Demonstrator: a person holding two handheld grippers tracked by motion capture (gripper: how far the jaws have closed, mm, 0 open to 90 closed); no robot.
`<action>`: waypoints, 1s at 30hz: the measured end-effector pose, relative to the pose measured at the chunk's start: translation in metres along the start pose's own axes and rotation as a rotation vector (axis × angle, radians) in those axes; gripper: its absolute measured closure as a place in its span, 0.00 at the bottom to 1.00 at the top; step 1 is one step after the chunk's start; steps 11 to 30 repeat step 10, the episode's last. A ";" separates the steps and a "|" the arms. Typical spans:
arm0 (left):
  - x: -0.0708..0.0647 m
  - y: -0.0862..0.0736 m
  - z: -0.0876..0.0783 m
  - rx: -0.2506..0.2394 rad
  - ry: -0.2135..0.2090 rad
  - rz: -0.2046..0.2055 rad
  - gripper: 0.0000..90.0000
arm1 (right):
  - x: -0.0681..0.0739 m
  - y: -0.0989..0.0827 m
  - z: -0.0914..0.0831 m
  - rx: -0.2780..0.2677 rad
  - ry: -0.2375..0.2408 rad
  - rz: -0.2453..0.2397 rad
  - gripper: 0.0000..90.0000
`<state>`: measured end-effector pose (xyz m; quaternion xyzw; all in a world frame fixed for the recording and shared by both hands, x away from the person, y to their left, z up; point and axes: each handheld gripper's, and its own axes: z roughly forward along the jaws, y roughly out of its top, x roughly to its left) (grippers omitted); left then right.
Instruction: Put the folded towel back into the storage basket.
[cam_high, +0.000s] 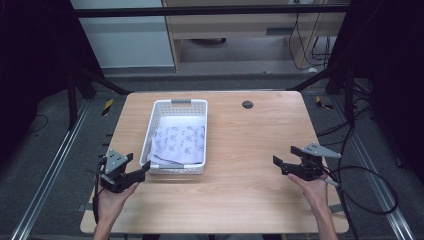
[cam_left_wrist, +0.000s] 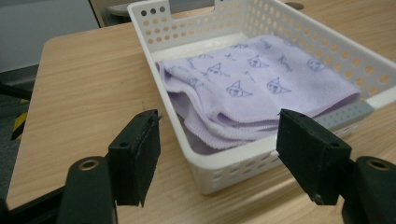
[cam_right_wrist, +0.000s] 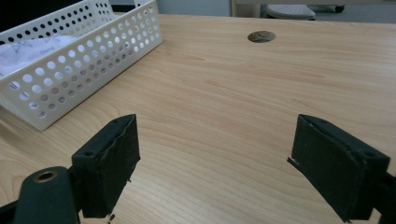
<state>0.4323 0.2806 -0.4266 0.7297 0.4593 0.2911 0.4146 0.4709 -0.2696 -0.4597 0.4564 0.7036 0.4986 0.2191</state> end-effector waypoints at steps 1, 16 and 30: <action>0.000 -0.003 -0.001 0.005 -0.001 0.001 0.32 | -0.004 -0.005 -0.003 -0.006 -0.006 0.013 0.16; 0.004 -0.028 0.006 0.047 -0.008 0.003 0.30 | -0.016 -0.027 -0.012 0.036 -0.067 0.011 0.15; 0.004 -0.028 0.006 0.047 -0.008 0.003 0.30 | -0.016 -0.027 -0.012 0.036 -0.067 0.011 0.15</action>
